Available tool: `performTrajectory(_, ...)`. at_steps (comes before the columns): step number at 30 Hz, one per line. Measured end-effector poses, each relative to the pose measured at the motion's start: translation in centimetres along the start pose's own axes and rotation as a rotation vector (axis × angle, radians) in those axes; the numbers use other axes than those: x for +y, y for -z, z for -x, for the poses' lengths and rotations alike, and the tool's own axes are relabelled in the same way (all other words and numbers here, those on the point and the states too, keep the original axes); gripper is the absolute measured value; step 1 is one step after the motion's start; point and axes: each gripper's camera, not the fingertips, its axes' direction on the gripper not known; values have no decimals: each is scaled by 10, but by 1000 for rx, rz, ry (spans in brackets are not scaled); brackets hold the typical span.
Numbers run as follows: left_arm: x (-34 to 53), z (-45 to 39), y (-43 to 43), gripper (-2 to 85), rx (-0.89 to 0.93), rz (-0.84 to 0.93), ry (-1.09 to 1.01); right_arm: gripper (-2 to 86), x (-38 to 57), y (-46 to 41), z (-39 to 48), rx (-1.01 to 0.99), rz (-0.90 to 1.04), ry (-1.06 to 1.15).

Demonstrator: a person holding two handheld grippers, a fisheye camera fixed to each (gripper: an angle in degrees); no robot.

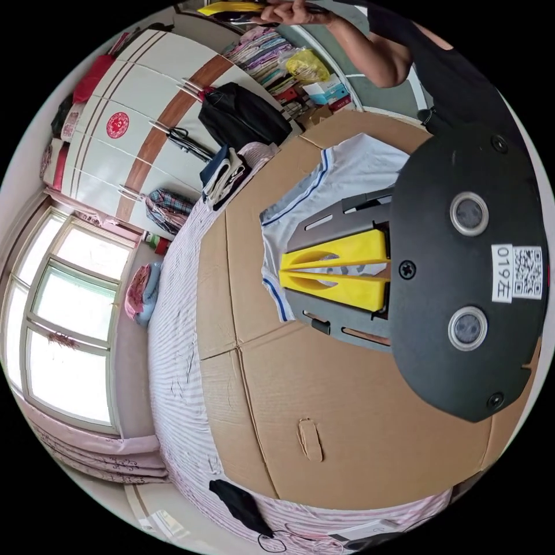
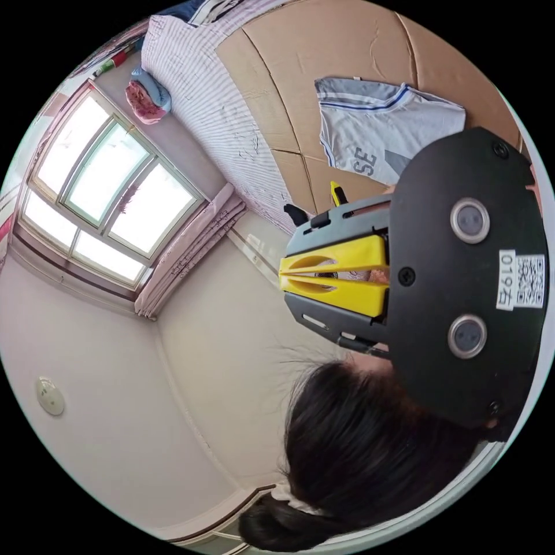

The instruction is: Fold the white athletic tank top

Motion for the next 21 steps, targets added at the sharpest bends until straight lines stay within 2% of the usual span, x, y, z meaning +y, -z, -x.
performTrajectory(8,39,-67,32,8,-36,-30,-108,-7,50,35,53,-14,18,64)
performTrajectory(21,117,-123,54,9,-71,-6,-127,-7,133,59,101,-63,11,130)
